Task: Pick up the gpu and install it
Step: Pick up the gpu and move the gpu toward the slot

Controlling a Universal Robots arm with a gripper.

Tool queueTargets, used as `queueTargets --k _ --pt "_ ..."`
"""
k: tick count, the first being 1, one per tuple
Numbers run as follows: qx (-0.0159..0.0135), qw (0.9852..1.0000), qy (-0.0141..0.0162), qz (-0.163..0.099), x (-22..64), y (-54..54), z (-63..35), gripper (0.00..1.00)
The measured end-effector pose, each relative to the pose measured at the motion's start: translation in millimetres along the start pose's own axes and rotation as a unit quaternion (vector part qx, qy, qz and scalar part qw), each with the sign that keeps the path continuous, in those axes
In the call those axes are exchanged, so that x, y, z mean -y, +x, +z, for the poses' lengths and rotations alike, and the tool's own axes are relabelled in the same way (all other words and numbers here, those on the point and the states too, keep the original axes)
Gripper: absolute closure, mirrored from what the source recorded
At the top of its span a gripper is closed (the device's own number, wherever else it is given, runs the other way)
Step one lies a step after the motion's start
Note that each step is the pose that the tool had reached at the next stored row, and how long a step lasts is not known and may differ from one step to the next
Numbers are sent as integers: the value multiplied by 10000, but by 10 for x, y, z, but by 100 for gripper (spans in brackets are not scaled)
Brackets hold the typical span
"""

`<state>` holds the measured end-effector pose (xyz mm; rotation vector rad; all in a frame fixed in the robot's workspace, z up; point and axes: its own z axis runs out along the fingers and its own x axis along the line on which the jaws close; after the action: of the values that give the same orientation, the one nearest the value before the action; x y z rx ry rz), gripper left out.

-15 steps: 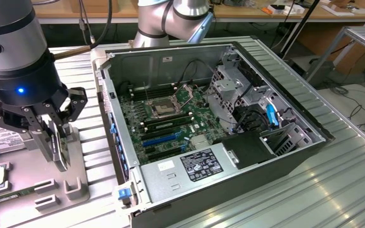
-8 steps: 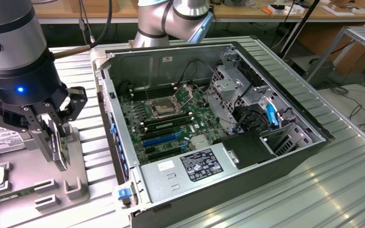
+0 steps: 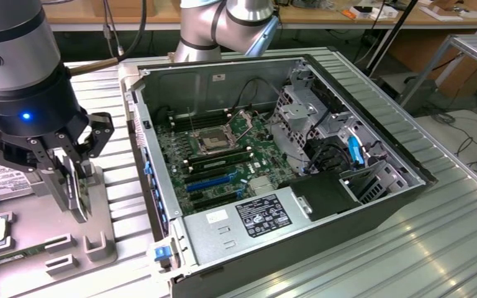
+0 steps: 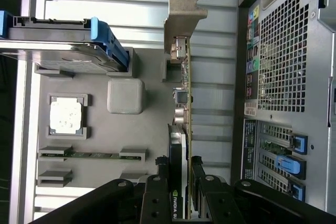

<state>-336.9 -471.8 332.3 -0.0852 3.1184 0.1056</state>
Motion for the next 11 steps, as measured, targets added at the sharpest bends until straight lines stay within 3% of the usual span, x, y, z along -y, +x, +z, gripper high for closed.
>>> queueTargets --k 11 --pt "0 10000 -7 0 -3 -1 -46 73"
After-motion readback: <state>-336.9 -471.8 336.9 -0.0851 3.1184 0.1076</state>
